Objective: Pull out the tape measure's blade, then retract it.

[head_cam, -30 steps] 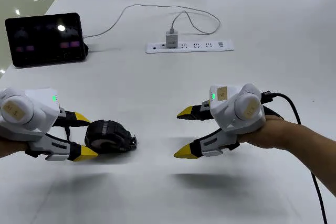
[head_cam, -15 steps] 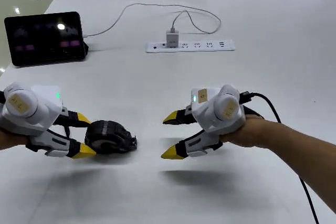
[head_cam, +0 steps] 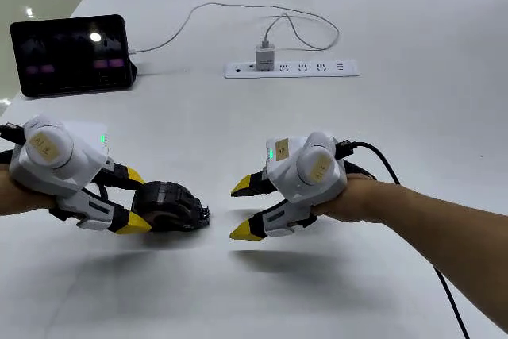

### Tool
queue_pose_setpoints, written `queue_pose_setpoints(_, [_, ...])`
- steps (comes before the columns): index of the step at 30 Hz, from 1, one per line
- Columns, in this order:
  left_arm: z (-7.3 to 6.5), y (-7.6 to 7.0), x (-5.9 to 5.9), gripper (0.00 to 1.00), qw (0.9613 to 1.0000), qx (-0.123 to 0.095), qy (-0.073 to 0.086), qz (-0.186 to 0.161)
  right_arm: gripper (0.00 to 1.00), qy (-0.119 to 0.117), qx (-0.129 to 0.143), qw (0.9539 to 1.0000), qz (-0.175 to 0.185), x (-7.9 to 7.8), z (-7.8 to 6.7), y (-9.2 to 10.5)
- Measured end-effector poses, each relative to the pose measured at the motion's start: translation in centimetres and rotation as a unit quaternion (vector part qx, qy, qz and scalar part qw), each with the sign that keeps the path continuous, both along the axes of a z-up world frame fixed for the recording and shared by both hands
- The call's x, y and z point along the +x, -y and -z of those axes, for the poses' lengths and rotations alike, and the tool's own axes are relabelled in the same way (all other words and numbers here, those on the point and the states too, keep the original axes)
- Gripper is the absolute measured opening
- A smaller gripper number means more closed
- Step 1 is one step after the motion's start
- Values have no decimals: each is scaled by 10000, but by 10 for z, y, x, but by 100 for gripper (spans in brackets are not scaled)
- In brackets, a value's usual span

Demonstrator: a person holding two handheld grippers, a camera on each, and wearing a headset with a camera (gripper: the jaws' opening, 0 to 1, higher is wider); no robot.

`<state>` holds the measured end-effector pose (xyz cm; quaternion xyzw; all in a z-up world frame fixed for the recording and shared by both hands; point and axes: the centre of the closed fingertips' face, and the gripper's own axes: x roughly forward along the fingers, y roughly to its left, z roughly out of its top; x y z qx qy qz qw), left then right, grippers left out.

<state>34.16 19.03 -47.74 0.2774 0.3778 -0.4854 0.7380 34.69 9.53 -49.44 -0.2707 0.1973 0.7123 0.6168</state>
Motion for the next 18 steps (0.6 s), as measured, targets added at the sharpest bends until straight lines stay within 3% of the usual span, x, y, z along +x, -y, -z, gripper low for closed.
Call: queue_pose_setpoints(18, [9,2,3,27,9998,88,-23,160,24,-74,-53,10000,-13,4,11,-27])
